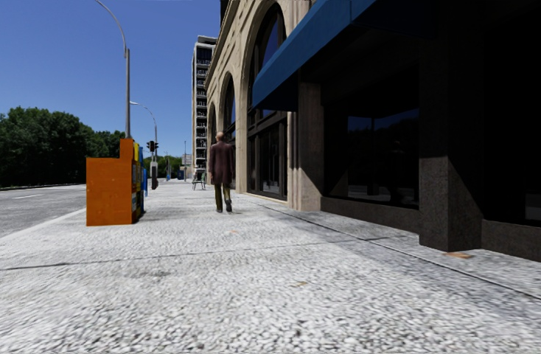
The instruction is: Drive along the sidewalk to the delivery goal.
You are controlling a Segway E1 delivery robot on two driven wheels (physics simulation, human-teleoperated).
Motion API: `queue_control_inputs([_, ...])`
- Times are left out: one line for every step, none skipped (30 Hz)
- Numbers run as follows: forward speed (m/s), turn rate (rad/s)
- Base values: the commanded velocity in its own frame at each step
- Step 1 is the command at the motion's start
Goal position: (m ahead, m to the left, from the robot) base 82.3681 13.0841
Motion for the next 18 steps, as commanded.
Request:
queue_control_inputs([0.94, 0.57])
queue_control_inputs([0.94, 0.06])
queue_control_inputs([0.94, 0.0])
queue_control_inputs([0.94, 0.0])
queue_control_inputs([0.95, 0.0])
queue_control_inputs([0.95, 0.0])
queue_control_inputs([0.95, 0.0])
queue_control_inputs([0.95, 0.0])
queue_control_inputs([0.95, 0.0])
queue_control_inputs([0.95, 0.0])
queue_control_inputs([0.95, 0.0])
queue_control_inputs([0.95, 0.0])
queue_control_inputs([0.95, 0.0])
queue_control_inputs([0.95, 0.0])
queue_control_inputs([0.95, 0.0])
queue_control_inputs([0.96, 0.0])
queue_control_inputs([0.97, 0.0])
queue_control_inputs([0.97, 0.0])
